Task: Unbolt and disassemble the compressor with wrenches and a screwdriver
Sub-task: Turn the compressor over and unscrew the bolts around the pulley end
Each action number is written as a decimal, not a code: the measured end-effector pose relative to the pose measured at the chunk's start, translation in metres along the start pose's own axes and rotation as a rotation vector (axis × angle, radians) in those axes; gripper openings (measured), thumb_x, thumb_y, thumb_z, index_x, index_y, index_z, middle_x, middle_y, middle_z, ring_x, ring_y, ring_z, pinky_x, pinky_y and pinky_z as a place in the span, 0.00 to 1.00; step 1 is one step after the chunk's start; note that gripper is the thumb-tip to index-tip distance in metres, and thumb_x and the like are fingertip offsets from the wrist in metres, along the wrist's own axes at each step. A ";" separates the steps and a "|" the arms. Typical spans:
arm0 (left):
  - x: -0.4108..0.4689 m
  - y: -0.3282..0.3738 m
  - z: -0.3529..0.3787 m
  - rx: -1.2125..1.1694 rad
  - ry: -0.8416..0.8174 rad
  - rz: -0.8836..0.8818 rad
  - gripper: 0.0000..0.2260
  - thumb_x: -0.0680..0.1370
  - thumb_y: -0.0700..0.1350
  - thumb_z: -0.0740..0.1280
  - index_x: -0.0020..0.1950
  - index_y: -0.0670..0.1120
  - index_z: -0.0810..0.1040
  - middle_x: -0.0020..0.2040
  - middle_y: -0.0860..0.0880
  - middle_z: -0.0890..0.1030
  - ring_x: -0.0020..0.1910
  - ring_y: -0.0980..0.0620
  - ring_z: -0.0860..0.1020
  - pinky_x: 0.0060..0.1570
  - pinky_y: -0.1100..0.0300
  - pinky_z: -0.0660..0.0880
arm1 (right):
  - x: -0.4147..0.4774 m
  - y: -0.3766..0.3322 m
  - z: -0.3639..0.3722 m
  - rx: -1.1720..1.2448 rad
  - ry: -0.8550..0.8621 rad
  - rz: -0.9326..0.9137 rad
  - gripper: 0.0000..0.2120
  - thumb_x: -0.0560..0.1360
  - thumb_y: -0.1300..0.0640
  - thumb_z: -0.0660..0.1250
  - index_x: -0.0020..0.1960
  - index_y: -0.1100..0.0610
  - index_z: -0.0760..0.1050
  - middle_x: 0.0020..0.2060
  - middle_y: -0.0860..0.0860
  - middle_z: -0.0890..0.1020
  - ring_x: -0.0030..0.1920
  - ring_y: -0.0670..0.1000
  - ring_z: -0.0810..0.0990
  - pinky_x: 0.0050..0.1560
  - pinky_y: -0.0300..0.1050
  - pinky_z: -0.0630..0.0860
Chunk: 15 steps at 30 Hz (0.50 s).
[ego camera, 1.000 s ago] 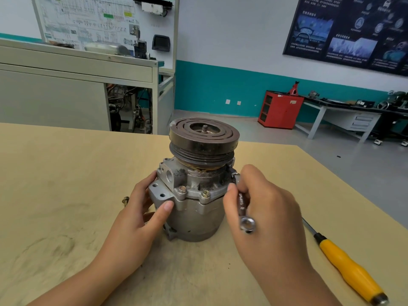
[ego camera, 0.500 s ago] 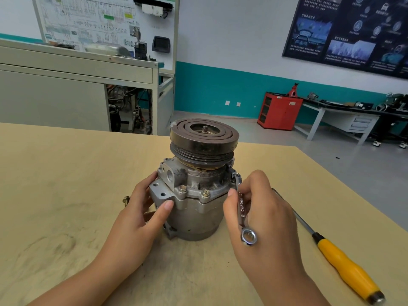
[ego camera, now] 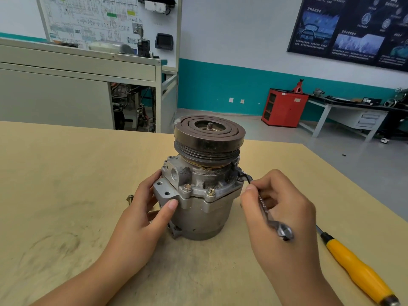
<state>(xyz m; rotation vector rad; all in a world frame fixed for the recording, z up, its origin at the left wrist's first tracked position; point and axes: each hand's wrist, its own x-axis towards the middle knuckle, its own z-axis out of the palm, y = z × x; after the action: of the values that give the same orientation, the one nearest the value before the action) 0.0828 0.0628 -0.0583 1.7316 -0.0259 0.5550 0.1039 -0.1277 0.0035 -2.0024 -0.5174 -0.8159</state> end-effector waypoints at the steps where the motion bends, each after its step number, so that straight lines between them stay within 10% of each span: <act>1: 0.000 0.000 0.000 0.000 0.000 -0.001 0.26 0.66 0.62 0.63 0.64 0.68 0.65 0.59 0.71 0.75 0.59 0.67 0.74 0.45 0.77 0.71 | 0.000 -0.001 0.000 -0.019 -0.003 -0.018 0.09 0.75 0.61 0.64 0.36 0.57 0.71 0.27 0.51 0.72 0.30 0.52 0.72 0.26 0.46 0.68; 15: 0.000 -0.002 0.000 0.001 0.000 -0.005 0.25 0.66 0.62 0.63 0.63 0.70 0.64 0.59 0.71 0.75 0.60 0.67 0.74 0.45 0.77 0.71 | -0.008 0.003 0.002 -0.057 -0.021 -0.109 0.06 0.73 0.59 0.62 0.38 0.58 0.73 0.26 0.50 0.71 0.28 0.50 0.71 0.27 0.45 0.69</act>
<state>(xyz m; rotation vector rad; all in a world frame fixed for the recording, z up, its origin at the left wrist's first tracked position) 0.0836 0.0633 -0.0597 1.7319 -0.0213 0.5511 0.1013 -0.1282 -0.0046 -2.0508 -0.6257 -0.8855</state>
